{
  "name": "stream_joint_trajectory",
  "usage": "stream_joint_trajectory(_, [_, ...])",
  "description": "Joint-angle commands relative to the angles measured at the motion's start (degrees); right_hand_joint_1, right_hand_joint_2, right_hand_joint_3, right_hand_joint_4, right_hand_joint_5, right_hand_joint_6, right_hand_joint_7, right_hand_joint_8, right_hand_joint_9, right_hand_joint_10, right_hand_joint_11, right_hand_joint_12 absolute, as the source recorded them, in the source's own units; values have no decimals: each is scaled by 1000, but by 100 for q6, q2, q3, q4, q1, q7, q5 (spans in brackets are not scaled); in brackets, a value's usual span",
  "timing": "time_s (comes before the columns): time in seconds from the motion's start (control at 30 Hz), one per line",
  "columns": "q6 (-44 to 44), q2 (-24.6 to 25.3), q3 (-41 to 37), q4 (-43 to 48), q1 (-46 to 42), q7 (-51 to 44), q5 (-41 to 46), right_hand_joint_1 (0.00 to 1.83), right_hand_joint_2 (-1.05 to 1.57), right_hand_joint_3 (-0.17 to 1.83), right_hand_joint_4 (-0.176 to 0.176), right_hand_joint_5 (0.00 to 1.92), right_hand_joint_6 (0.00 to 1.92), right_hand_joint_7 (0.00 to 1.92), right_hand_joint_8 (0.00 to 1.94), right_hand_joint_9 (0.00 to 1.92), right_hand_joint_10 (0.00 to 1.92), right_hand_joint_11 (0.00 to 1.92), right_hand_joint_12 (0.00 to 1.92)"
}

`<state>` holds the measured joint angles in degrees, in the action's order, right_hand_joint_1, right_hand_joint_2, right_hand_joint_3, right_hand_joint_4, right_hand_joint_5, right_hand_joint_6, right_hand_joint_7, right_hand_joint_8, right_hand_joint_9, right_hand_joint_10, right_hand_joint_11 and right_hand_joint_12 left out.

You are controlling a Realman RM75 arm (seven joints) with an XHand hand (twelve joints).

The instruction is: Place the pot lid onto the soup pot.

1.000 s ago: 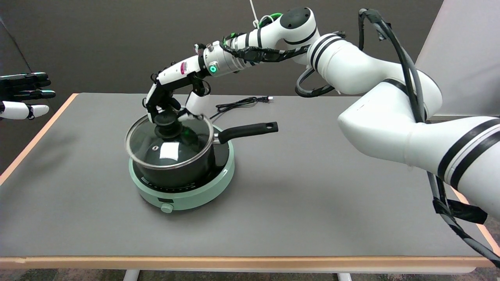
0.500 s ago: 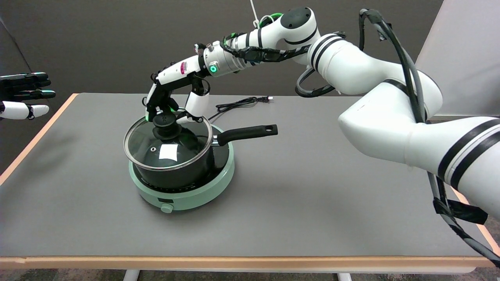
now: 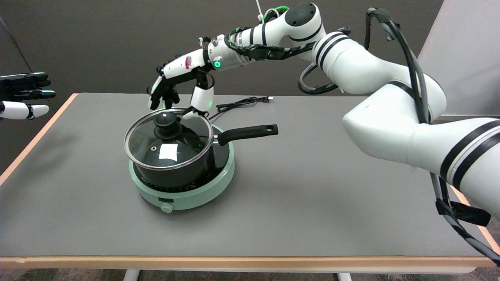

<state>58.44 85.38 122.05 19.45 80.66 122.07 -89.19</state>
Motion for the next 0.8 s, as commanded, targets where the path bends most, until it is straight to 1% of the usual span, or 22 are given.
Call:
stream_joint_trajectory(0.03, [-653, -475, -984, 1103, -377, 0, -1663, 1062, 591, 901, 44, 411, 167, 630, 286, 577, 804, -1, 1380])
stream_joint_trajectory(0.07, [-657, -495, -1019, 1147, -389, 0, -1711, 1059, 571, 930, 42, 386, 159, 598, 256, 603, 636, -1, 1396])
stream_joint_trajectory(0.1, [-685, -541, -1069, 1262, -423, 0, -1811, 1043, 572, 933, 42, 369, 157, 582, 237, 619, 531, -1, 1396])
stream_joint_trajectory(0.17, [-786, -669, -1187, 1531, -518, 21, -1949, 966, 557, 994, 41, 296, 144, 477, 199, 546, 418, -1, 1381])
stream_joint_trajectory(0.2, [-883, -770, -1305, 1763, -630, 95, -2007, 980, 534, 984, 39, 275, 147, 441, 179, 527, 349, 4, 1364])
stream_joint_trajectory(0.27, [-1061, -957, -1539, 2191, -855, 360, -2064, 949, 504, 995, 42, 264, 139, 405, 158, 492, 313, 88, 1235])
stream_joint_trajectory(0.33, [-1314, -1167, -1865, 2599, -1108, 709, -2031, 920, 493, 994, 47, 269, 139, 405, 157, 499, 306, 180, 1146])
stream_joint_trajectory(0.37, [-1352, -1217, -1937, 2708, -1156, 744, -2014, 895, 497, 995, 62, 320, 145, 438, 159, 534, 320, 297, 1094])
stream_joint_trajectory(0.47, [-1347, -1365, -2435, 3139, -1359, 751, -1770, 870, 512, 987, 79, 371, 157, 554, 175, 625, 396, 503, 1063])
stream_joint_trajectory(0.57, [-1326, -1532, -2721, 3358, -1537, 751, -1379, 866, 520, 972, 90, 416, 172, 614, 192, 664, 449, 555, 1120])
stream_joint_trajectory(0.73, [-1528, -1895, -3157, 3632, -1903, 750, -615, 863, 533, 963, 100, 446, 182, 650, 204, 686, 484, 583, 1178])
stream_joint_trajectory(0.8, [-1822, -2146, -3294, 4140, -2207, 743, -235, 867, 536, 955, 104, 465, 193, 671, 216, 701, 505, 589, 1198])
